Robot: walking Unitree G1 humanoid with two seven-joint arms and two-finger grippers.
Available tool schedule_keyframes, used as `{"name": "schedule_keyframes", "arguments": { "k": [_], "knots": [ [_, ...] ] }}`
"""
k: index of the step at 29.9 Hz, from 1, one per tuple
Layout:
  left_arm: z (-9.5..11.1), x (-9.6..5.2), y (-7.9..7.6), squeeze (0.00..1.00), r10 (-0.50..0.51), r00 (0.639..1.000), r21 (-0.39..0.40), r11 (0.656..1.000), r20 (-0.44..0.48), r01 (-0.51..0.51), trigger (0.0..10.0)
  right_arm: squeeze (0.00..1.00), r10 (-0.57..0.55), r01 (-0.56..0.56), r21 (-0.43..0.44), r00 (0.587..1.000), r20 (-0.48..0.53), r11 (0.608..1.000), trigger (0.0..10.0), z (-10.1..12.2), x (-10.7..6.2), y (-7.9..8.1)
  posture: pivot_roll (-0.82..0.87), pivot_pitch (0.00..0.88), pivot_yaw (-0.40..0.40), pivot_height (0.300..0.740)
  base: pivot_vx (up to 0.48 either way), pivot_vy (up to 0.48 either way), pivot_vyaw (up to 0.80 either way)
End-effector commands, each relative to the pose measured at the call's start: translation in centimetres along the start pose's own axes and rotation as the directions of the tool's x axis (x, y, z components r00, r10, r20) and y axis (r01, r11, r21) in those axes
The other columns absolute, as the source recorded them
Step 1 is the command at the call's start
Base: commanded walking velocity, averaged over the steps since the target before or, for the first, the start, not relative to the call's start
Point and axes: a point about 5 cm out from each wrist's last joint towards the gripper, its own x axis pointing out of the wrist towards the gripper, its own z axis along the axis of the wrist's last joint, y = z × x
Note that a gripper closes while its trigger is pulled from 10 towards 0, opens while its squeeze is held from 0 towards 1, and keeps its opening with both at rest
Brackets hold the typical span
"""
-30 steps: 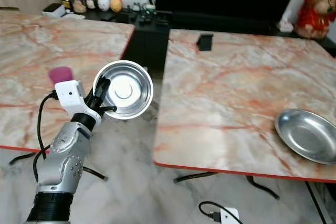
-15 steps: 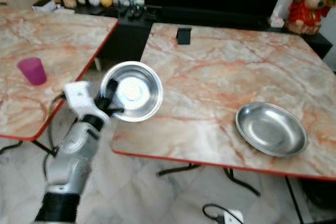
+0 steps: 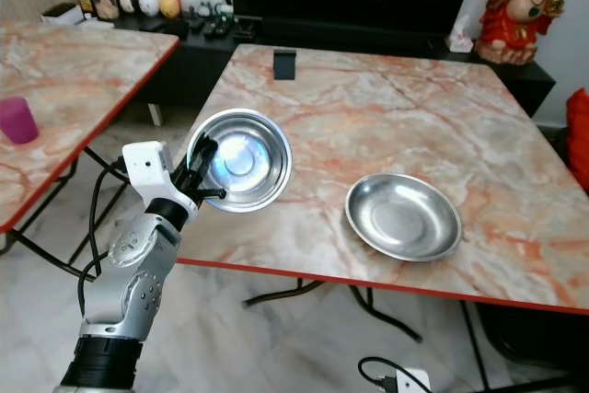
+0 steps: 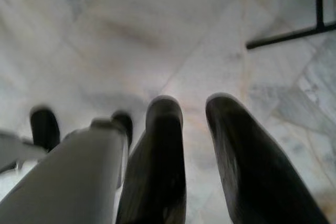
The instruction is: Setting the table
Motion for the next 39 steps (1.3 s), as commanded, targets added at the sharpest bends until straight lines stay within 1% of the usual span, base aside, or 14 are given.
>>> {"name": "schedule_keyframes", "arguments": {
  "k": [1,13,19,21,25,26,32,36,39],
  "knots": [
    [0.3,0.2,-0.3,0.0,-0.008,1.0,0.009,1.0,0.018,0.008,10.0,0.0,-0.013,0.013,0.004,1.0,-0.001,1.0,10.0,-0.1,-0.1,-0.5,0.15,0.0,-0.088,0.727,0.0,-0.33,0.0],
    [0.3,0.3,-0.3,0.0,-0.017,1.0,0.014,1.0,0.015,0.017,10.0,0.0,-0.012,0.012,0.001,1.0,-0.001,1.0,10.0,0.0,-0.1,-0.5,0.14,0.0,-0.087,0.727,0.0,-0.333,0.0],
    [0.3,0.3,-0.3,0.0,-0.031,0.999,0.037,0.999,0.009,0.031,10.0,0.0,-0.014,0.014,0.005,1.0,-0.001,1.0,10.0,-0.1,-0.1,-0.5,0.14,0.0,-0.085,0.727,0.0,-0.334,0.0],
    [0.3,0.4,-0.3,0.0,-0.05,0.999,0.059,0.997,0.005,0.049,10.0,0.0,-0.014,0.014,0.008,1.0,0.001,1.0,10.0,-0.1,-0.1,-0.5,0.14,0.0,-0.082,0.727,0.0,-0.332,0.0],
    [0.5,0.6,0.1,0.0,-0.072,0.997,0.111,0.991,-0.006,0.073,10.0,0.0,-0.015,0.015,0.011,1.0,0.002,1.0,10.0,-0.1,-0.1,-0.4,0.14,0.0,-0.072,0.727,0.0,-0.332,0.0],
    [0.6,0.7,0.4,0.0,-0.071,0.997,0.123,0.99,-0.007,0.071,10.0,0.0,-0.015,0.015,0.012,1.0,0.002,1.0,10.0,-0.1,-0.1,-0.4,0.13,0.0,-0.066,0.727,0.0,-0.326,0.0],
    [0.7,0.8,1.0,0.0,-0.06,0.998,0.143,0.988,-0.012,0.061,10.0,0.0,-0.015,0.015,0.014,1.0,0.001,1.0,10.0,-0.1,-0.1,-0.4,0.13,0.0,-0.061,0.727,0.0,-0.328,0.0],
    [0.2,0.7,1.5,0.0,-0.043,0.998,0.181,0.982,-0.055,0.052,10.0,0.0,-0.014,0.014,0.012,1.0,0.001,1.0,10.0,-0.1,-0.1,-0.3,0.14,0.0,-0.061,0.727,0.0,0.0,0.0],
    [-0.1,0.6,1.9,0.0,-0.024,0.998,0.154,0.988,-0.065,0.034,10.0,0.0,-0.013,0.013,0.011,1.0,-0.001,1.0,10.0,-0.2,-0.1,-0.3,0.14,0.0,-0.062,0.727,0.0,0.0,0.0]
  ]
}}
